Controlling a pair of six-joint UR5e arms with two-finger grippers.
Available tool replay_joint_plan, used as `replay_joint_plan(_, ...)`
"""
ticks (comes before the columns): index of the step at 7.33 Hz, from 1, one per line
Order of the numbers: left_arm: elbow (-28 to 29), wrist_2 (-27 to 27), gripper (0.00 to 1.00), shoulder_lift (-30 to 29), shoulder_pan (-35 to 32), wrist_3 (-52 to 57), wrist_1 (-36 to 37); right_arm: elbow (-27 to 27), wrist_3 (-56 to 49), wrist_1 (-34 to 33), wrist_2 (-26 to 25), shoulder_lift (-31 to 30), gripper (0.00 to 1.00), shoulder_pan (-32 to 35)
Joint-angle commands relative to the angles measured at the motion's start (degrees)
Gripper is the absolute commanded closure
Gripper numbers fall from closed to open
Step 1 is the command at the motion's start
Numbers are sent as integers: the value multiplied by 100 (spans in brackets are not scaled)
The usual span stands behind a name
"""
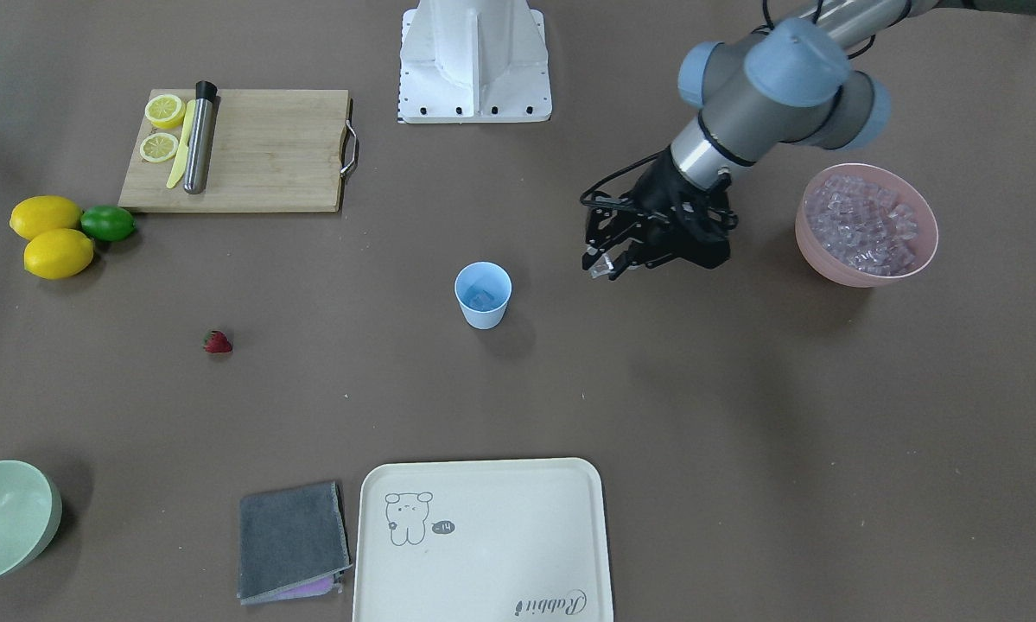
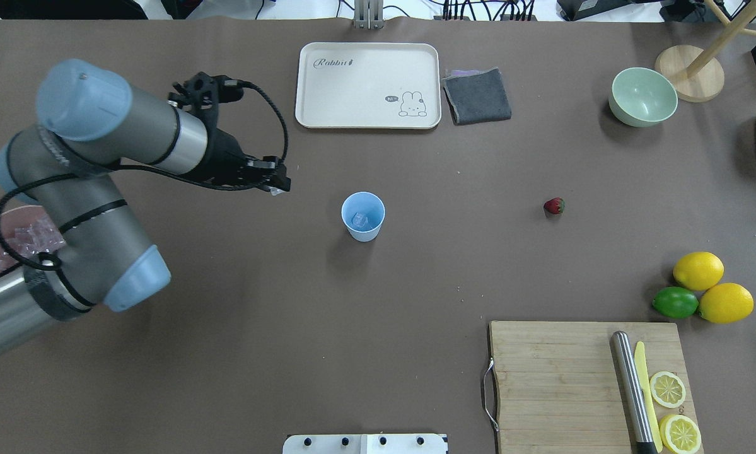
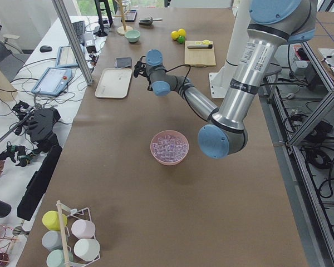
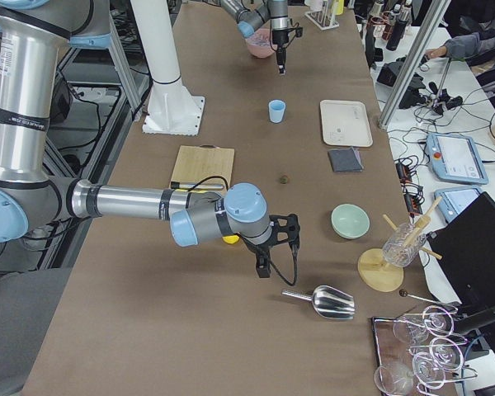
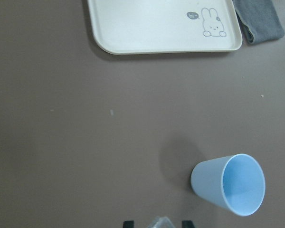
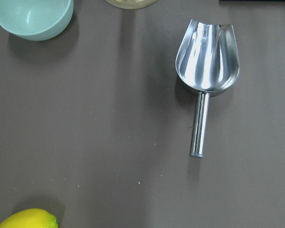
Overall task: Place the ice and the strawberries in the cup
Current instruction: 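Carry the ice cube with the left gripper over the light-blue cup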
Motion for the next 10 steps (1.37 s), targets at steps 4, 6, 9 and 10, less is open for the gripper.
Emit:
replay_joint_plan(4, 409, 991, 100, -615, 614, -889, -31, -8, -2, -8, -6, 1, 0, 0)
replay_joint_plan(6, 444, 1017, 100, -685, 684, -889, -31, -8, -2, -8, -6, 1, 0, -9)
replay_joint_plan(9, 576, 1290, 98, -782, 702, -881, -48, -8, -2, -8, -6, 1, 0, -18)
replay_joint_plan(10, 629, 1290, 79, -782, 728, -828, -127, -8, 6, -8, -6, 1, 0, -18)
